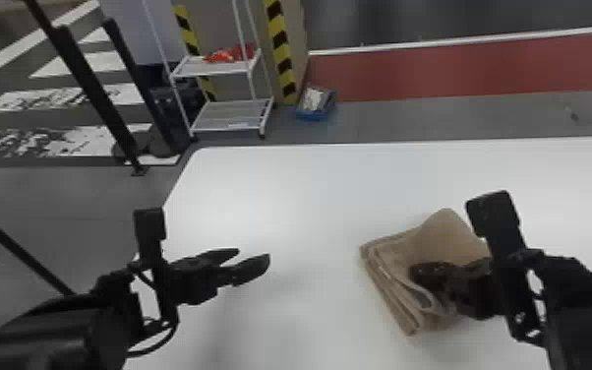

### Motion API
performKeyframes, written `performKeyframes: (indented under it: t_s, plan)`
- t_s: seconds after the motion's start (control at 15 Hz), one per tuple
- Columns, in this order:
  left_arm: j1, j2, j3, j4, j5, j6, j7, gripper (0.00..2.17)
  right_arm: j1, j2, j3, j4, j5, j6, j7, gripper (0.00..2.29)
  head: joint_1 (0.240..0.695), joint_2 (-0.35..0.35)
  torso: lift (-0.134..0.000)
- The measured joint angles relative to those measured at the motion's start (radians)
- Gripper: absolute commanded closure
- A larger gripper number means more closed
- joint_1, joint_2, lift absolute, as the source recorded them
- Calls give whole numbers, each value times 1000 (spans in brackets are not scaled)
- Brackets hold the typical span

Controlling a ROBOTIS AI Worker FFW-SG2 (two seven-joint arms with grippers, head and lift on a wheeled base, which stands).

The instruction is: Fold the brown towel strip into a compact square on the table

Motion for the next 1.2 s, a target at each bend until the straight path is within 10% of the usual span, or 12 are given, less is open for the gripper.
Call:
performKeyframes:
  t_s: [0.13, 0.33, 0.73, 1.2]
  plan:
    - [-4, -2, -14, 0, 1, -3, -1, 137, 48, 0, 20, -76, -7, 20, 25, 1949, 695, 299, -124]
    - [-20, -5, -45, 5, -2, -21, -67, 2142, 95, 0, -25, -215, -27, 68, 55, 1949, 695, 272, -124]
    - [-151, 10, -158, 159, -83, -122, -194, 2145, 213, 0, -165, -441, -23, 312, 133, 1946, 695, 149, -124]
    - [-263, 16, -283, 304, -243, -206, -427, 2145, 148, 0, -229, -347, 31, 351, 133, 1946, 695, 21, -124]
